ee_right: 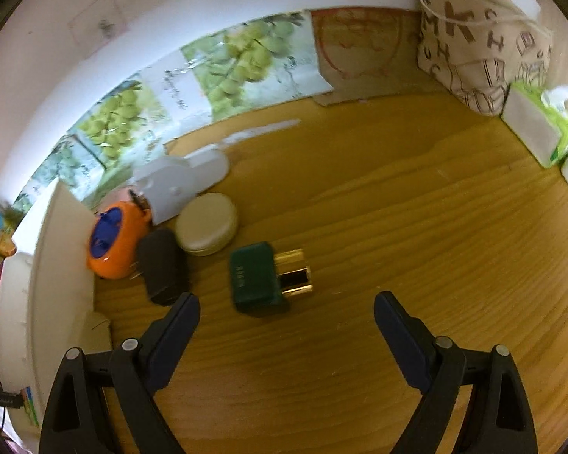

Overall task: Organize rigid objects
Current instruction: 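Move the right tool to the green gold-capped bottle and grasp it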

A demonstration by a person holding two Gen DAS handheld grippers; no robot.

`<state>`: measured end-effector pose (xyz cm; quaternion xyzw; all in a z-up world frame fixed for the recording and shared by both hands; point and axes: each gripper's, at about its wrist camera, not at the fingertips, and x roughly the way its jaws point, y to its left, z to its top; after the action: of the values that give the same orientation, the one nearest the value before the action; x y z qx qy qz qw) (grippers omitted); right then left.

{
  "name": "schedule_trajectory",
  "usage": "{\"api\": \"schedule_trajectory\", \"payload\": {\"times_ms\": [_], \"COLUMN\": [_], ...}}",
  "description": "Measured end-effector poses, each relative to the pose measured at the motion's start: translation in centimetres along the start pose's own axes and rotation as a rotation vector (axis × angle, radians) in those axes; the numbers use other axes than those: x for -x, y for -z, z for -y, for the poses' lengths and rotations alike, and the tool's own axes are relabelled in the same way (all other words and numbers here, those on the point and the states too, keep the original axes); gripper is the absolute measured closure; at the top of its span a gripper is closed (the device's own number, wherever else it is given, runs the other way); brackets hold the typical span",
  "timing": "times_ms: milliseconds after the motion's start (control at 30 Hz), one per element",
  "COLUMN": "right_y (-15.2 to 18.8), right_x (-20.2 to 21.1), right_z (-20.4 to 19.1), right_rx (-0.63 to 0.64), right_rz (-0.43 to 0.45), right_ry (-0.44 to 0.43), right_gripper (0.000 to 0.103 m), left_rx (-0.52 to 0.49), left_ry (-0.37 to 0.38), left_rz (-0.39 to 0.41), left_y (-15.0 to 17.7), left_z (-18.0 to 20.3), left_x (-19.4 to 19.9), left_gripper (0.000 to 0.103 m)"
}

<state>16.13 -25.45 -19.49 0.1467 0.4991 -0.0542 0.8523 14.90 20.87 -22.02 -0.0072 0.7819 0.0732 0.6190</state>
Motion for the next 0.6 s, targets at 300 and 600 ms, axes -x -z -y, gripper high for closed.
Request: {"api": "schedule_trajectory", "payload": {"times_ms": [300,600], "right_y": [-0.5,-0.8], "right_x": [-1.8,-1.9], "right_z": [0.2,-0.7], "right_rx": [0.018,0.075], "right_rz": [-0.015,-0.011], "right_ry": [-0.012,0.003], "right_gripper": [0.031,0.059], "left_rx": [0.025,0.033], "left_ry": [-0.006,-0.007], "left_rz": [0.0,-0.001], "left_y": [0.3,0.8], "left_z": [-0.5,-0.4], "left_x": [-0.3,-0.6], "left_gripper": [0.084,0.084]}}
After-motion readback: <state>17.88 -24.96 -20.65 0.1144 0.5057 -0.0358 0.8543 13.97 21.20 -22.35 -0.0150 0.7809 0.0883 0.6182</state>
